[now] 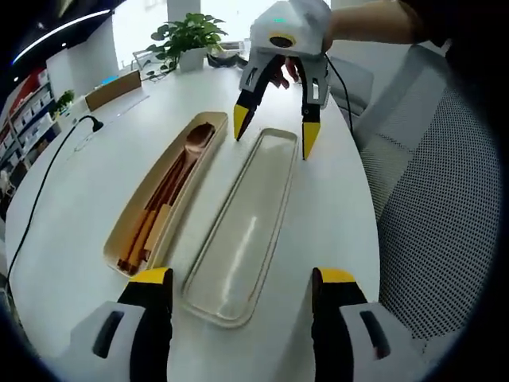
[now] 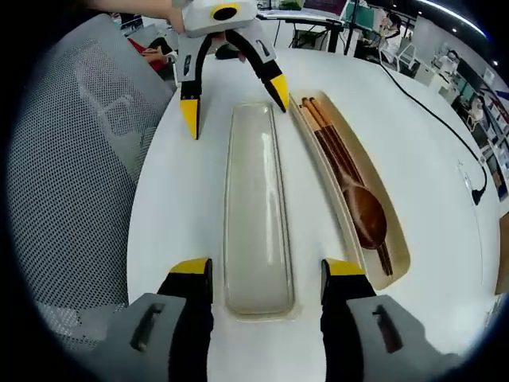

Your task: Arrange the utensils inside the cutlery case until each visible utensil rests in its matching compartment.

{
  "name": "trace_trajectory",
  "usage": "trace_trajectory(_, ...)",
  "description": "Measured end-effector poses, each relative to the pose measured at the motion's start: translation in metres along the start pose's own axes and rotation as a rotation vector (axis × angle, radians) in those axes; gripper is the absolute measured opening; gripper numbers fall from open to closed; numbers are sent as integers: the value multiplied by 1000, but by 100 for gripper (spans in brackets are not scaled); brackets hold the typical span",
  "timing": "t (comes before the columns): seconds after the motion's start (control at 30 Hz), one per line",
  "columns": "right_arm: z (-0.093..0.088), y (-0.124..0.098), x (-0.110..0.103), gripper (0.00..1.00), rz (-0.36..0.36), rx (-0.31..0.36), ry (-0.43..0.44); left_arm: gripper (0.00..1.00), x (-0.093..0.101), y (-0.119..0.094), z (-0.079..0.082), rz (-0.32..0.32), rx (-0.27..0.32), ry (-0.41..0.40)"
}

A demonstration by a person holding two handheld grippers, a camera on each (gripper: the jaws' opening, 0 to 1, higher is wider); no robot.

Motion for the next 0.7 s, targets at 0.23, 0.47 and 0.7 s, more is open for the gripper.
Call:
trace_trajectory(0.23,4,1,-1,35,19,-12,-36,68,2,-1,-1,-1,21,-5)
trace_trajectory(0.47,3,1,-2,35,9,17,-28,66,3,-2,-1,2,21,-6)
trace_trajectory(0.7,5,2,-5,35,23,4,-49,48,-2,-4,-1,25,-20,-28)
Point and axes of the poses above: the point that each gripper's makers call its tool centre point, and the gripper's own axes: y roughly forward along the fingers, x roughly to its right, z roughly out of its top, the point moved 3 cm from there along -y, roughly backward along the fingers, and after that the axes turned 9 degrees about -y, right-handed, at the moved point
